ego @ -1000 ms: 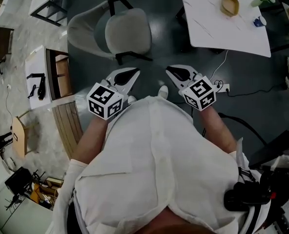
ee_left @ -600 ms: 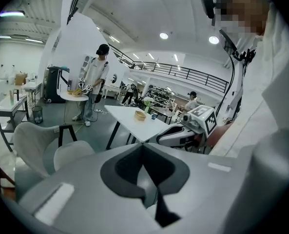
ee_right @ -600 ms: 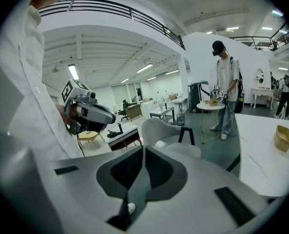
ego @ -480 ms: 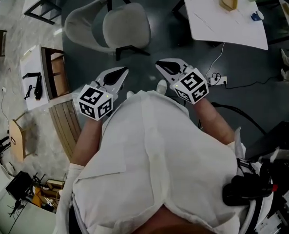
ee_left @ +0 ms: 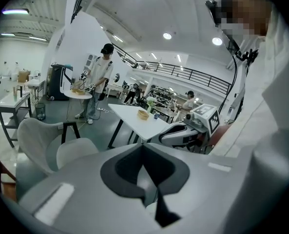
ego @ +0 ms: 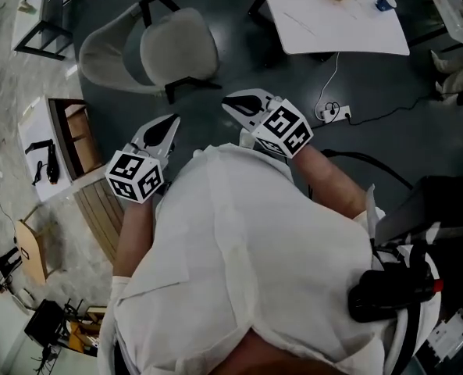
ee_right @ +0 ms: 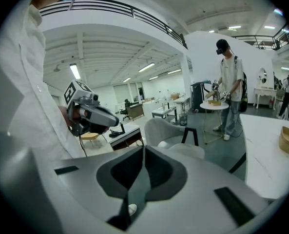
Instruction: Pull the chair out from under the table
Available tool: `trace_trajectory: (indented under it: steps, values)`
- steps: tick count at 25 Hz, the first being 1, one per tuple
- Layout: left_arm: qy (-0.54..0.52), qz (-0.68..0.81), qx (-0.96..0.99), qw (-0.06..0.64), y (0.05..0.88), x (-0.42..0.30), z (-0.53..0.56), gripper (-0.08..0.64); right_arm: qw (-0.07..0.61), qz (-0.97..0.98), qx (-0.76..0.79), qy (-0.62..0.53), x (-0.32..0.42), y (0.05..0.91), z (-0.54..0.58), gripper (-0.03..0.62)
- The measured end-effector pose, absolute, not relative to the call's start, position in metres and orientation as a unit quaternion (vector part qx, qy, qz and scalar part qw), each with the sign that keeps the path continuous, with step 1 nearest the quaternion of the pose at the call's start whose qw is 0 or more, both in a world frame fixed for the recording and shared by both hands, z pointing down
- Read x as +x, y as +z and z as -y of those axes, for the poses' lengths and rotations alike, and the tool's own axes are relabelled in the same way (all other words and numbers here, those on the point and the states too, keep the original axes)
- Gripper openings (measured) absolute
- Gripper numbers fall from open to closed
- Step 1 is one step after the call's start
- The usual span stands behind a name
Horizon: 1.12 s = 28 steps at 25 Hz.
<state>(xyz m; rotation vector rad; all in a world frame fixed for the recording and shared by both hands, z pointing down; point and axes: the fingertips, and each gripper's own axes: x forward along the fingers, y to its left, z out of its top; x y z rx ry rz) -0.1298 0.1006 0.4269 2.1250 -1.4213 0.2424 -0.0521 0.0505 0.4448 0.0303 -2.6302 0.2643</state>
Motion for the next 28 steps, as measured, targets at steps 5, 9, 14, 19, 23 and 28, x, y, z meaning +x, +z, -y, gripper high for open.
trace_trajectory:
  steps: [5,9,14,19,23,28]
  values:
    - [0.094,0.528,0.796,0.281,0.428,-0.128,-0.099,0.007,0.247,0.964,0.010,0.093,-0.051,0.446,-0.051,0.015]
    - [0.096,0.529,0.794,0.282,0.430,-0.129,-0.099,0.007,0.246,0.965,0.011,0.092,-0.051,0.447,-0.051,0.015]
    - [0.105,0.531,0.790,0.288,0.429,-0.116,-0.064,0.008,0.242,0.965,0.006,0.102,-0.035,0.446,-0.018,0.012]
    - [0.110,0.528,0.791,0.290,0.431,-0.103,-0.047,0.008,0.239,0.966,0.007,0.101,-0.021,0.447,-0.001,0.011]
    - [0.114,0.524,0.793,0.290,0.434,-0.089,-0.035,0.007,0.239,0.966,0.011,0.100,-0.006,0.449,0.009,0.011]
    - [0.121,0.533,0.785,0.292,0.435,-0.080,-0.025,0.008,0.238,0.966,0.007,0.105,0.011,0.453,0.017,0.011]
